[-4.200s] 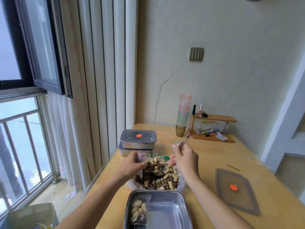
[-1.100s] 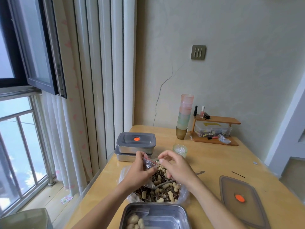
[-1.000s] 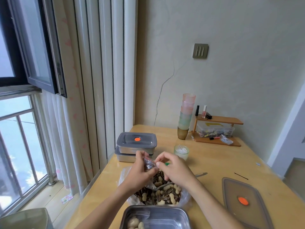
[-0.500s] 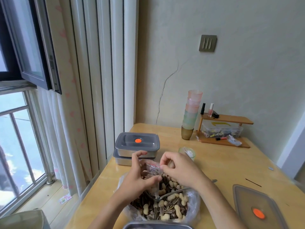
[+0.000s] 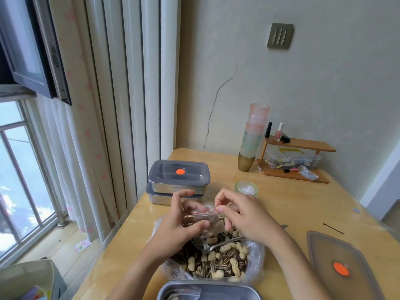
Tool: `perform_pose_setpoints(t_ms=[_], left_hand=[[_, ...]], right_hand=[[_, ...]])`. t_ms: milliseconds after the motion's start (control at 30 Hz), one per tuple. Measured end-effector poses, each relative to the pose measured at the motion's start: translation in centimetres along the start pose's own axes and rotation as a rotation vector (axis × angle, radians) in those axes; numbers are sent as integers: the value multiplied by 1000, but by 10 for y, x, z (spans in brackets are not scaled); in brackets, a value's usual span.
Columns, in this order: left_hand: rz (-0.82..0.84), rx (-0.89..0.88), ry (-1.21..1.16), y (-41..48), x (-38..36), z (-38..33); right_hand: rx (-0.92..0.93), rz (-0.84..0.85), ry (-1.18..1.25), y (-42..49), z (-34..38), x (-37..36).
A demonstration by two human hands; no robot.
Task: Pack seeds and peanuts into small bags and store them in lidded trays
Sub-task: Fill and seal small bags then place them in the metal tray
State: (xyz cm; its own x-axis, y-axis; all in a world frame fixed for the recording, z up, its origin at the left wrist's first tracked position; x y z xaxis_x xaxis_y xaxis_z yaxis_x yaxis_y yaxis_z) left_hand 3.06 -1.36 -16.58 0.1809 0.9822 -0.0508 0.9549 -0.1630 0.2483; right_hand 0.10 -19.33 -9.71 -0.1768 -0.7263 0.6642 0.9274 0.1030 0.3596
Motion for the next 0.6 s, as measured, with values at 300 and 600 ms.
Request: perform_pose_setpoints(t_ms=[300, 600], left_hand=[[-24, 44, -52, -3, -2, -1], [-66, 9, -80, -3, -3, -2]], right_hand=[[43, -329, 116, -20, -16, -8], [-213, -298, 454, -24, -29, -34]])
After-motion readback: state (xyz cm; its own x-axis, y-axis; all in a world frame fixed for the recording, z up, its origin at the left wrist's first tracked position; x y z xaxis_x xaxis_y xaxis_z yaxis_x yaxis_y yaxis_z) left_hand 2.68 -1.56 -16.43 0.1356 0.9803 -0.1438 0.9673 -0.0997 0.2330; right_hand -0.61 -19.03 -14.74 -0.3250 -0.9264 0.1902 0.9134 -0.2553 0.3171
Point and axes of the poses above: each hand's wrist, its own y-axis towards the middle knuckle, its own x-axis out of the back of the hand, z = x × y, the point moved 5 cm from there along y, towards the middle knuckle, and after that the axes turned 12 degrees about -z, right-handed, at the moved point
